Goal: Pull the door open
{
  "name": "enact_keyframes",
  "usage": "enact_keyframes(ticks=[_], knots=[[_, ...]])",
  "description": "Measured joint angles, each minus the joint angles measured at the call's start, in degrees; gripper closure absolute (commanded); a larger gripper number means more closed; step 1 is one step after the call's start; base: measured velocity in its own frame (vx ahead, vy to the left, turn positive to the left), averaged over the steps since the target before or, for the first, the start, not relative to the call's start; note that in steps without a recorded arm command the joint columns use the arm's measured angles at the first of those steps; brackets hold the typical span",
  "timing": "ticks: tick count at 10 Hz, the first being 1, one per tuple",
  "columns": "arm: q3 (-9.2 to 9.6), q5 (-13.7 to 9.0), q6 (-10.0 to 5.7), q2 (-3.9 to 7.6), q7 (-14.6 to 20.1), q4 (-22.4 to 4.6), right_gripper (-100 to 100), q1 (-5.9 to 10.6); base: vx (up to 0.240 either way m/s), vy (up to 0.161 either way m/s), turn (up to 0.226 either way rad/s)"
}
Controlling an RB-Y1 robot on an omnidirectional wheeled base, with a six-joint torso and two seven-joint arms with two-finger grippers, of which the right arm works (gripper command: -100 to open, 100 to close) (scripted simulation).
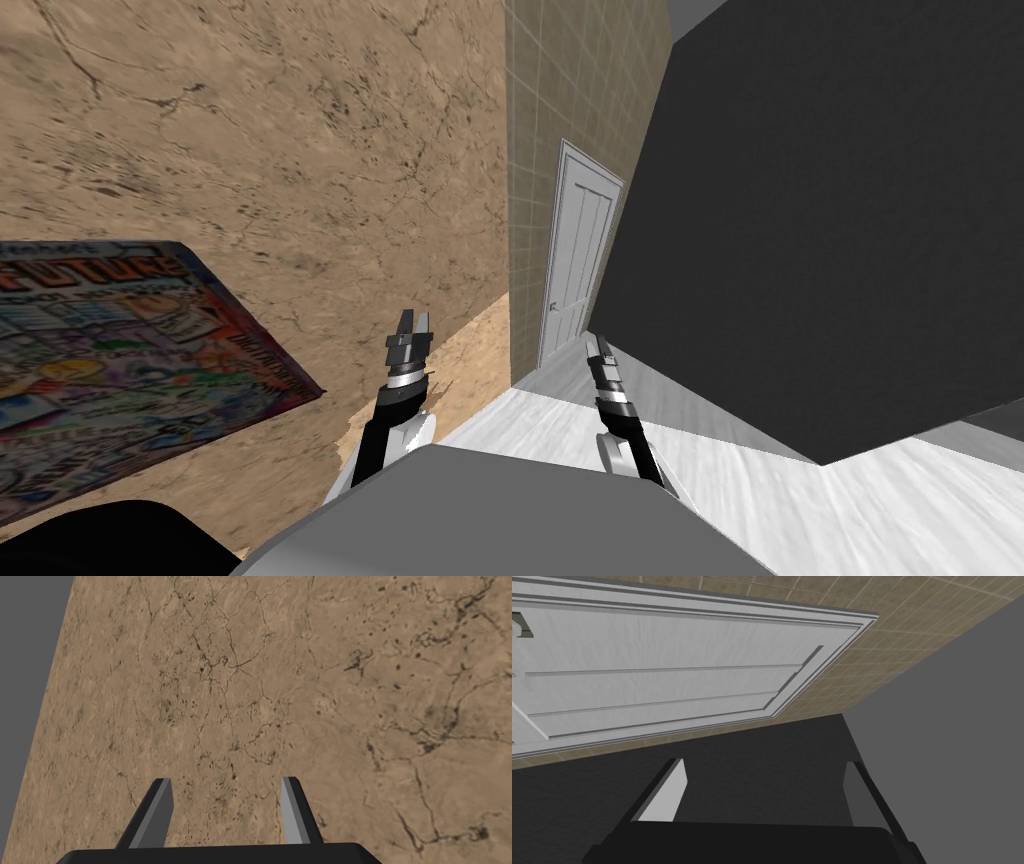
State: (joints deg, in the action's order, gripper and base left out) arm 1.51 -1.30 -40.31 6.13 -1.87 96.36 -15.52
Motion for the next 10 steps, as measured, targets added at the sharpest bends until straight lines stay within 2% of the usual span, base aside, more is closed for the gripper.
enact_keyframes(ticks=[4, 6, 8, 10], knots=[[-0.06, 0.0, -0.78, 0.75, 1.1, -5.4, -100, 2.19, 0.077, -0.113, 0.125], [-0.18, 0.0, -1.68, 1.12, 1.7, -9.1, -100, 3.77, 0.052, -0.095, 0.145], [-0.10, 0.0, -1.83, 1.38, 2.2, -11.3, -100, 4.55, 0.050, -0.096, 0.132], [-0.23, 0.0, -2.60, 1.77, 2.8, -14.8, -100, 6.00, 0.071, -0.111, 0.144]])
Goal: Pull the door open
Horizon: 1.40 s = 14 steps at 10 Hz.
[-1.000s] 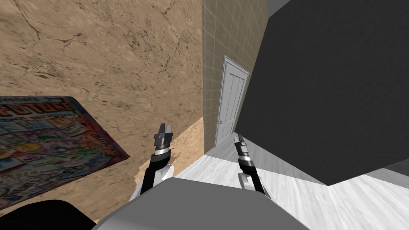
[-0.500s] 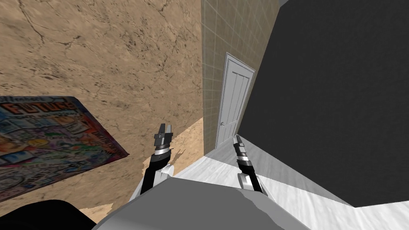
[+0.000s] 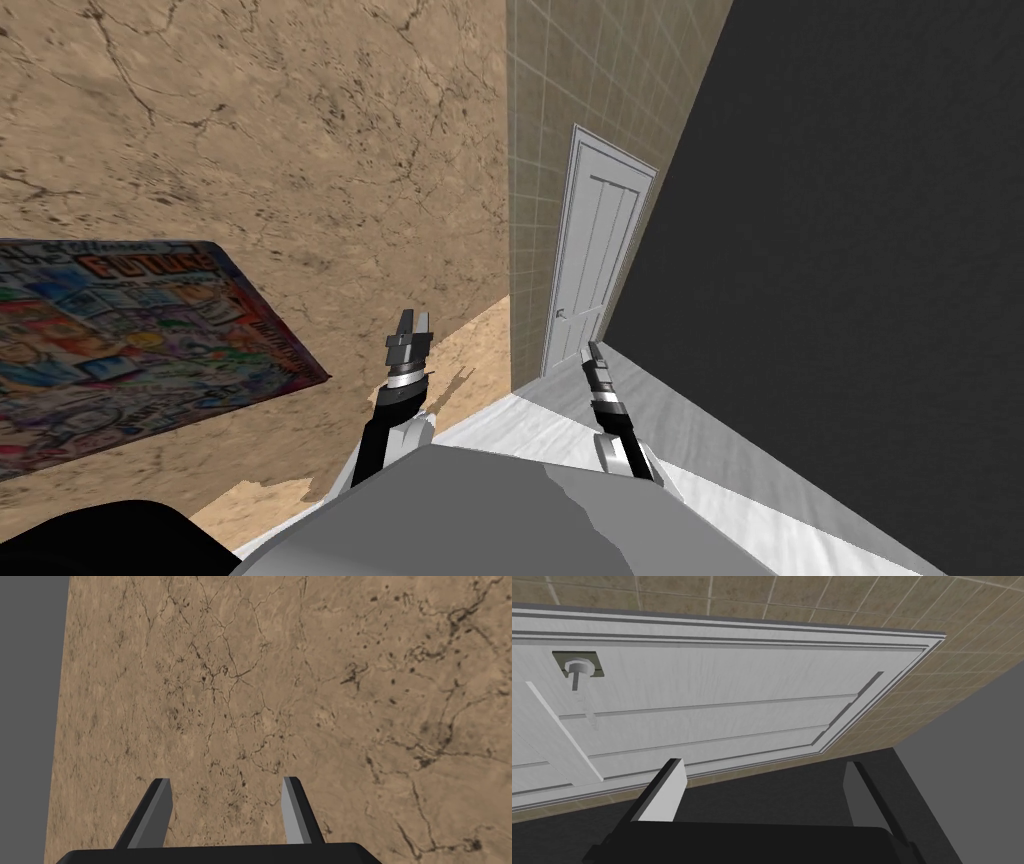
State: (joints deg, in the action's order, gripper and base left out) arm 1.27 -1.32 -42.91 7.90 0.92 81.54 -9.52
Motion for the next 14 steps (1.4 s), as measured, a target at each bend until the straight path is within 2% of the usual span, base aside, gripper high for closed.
enact_keyframes(ticks=[3, 14], knots=[[0.01, 0.0, -0.16, 0.37, 0.8, -3.6, -100, 1.54, 0.052, -0.116, 0.125], [-0.31, -0.1, -3.27, 2.10, 4.0, -20.2, -100, 8.14, 0.044, -0.113, 0.134]])
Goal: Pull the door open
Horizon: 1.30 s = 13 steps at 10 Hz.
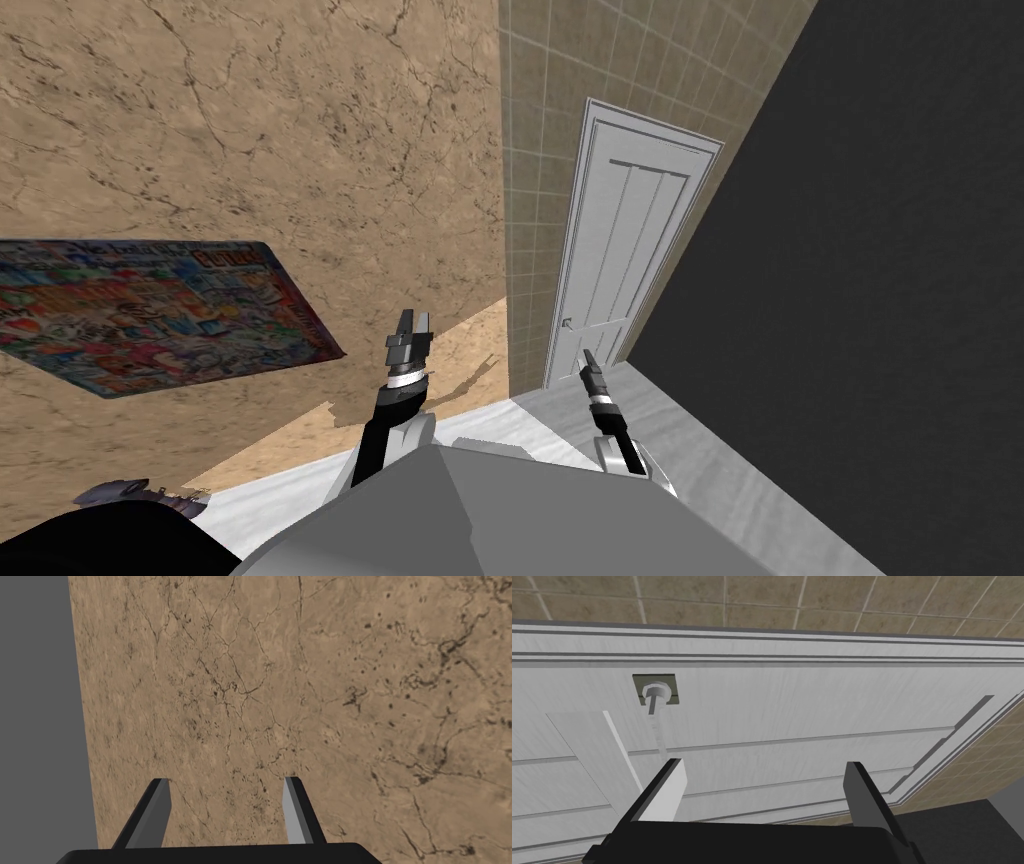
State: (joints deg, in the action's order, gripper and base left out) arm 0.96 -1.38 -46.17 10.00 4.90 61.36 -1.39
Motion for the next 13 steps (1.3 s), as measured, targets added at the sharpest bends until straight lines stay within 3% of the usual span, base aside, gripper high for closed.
enact_keyframes(ticks=[10, 13], knots=[[-0.17, 0.0, -2.00, 1.07, 2.6, -12.8, -100, 5.08, 0.028, -0.112, 0.119], [-0.27, -0.1, -3.31, 1.40, 3.3, -17.7, -100, 6.99, 0.031, -0.121, 0.134]])
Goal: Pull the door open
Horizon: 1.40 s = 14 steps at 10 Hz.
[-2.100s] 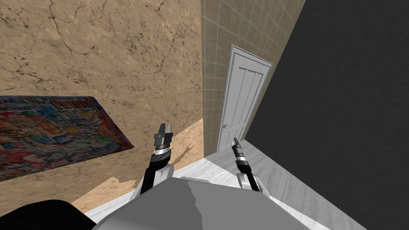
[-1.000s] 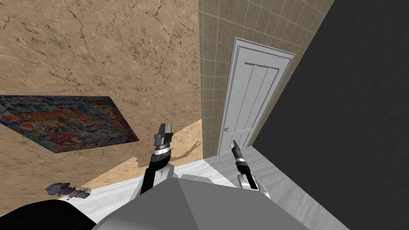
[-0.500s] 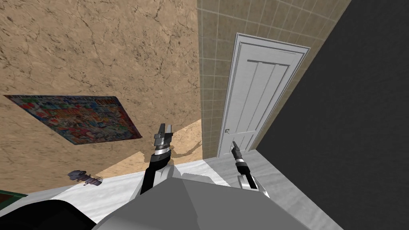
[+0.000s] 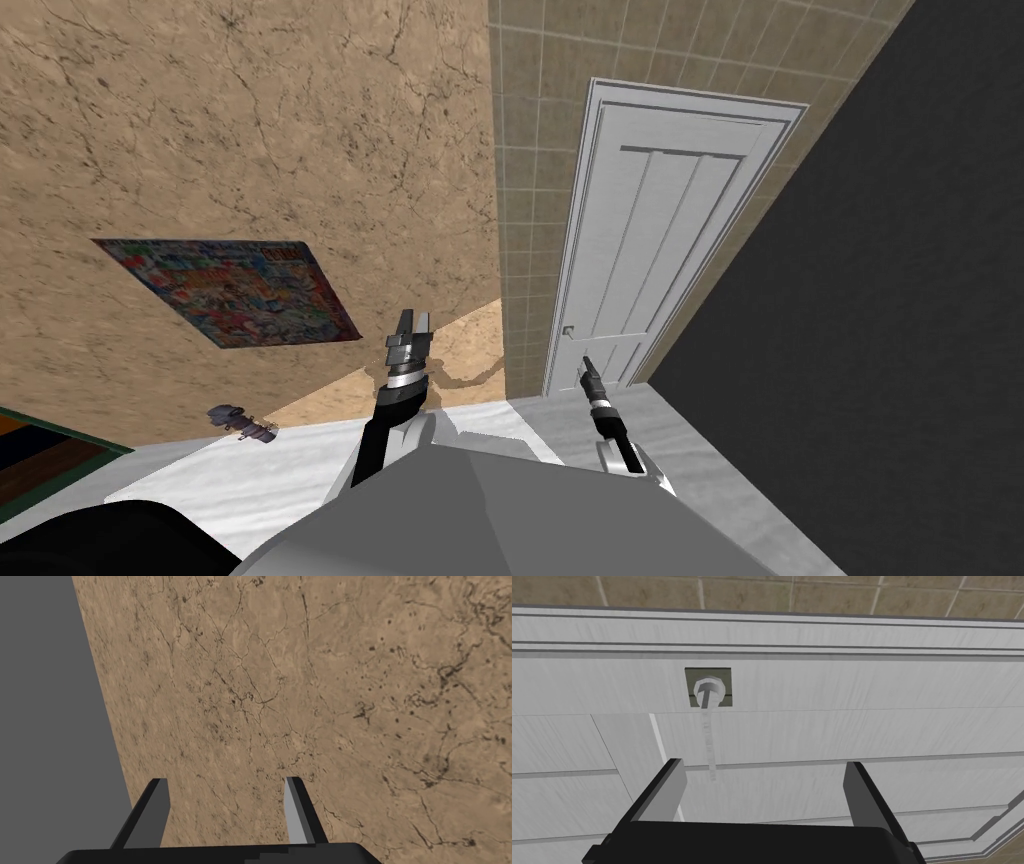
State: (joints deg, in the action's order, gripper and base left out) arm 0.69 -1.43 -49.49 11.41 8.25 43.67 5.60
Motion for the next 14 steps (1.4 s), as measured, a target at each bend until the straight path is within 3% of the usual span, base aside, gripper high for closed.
enact_keyframes(ticks=[7, 10, 14], knots=[[-0.10, 0.0, -0.88, 0.65, 1.9, -8.4, -100, 3.36, 0.025, -0.126, 0.116], [-0.23, 0.0, -2.71, 0.93, 2.7, -14.9, -100, 6.09, 0.012, -0.154, 0.162], [-0.25, 0.0, -2.64, 1.25, 3.7, -17.9, -100, 7.18, 0.009, -0.099, 0.059]])
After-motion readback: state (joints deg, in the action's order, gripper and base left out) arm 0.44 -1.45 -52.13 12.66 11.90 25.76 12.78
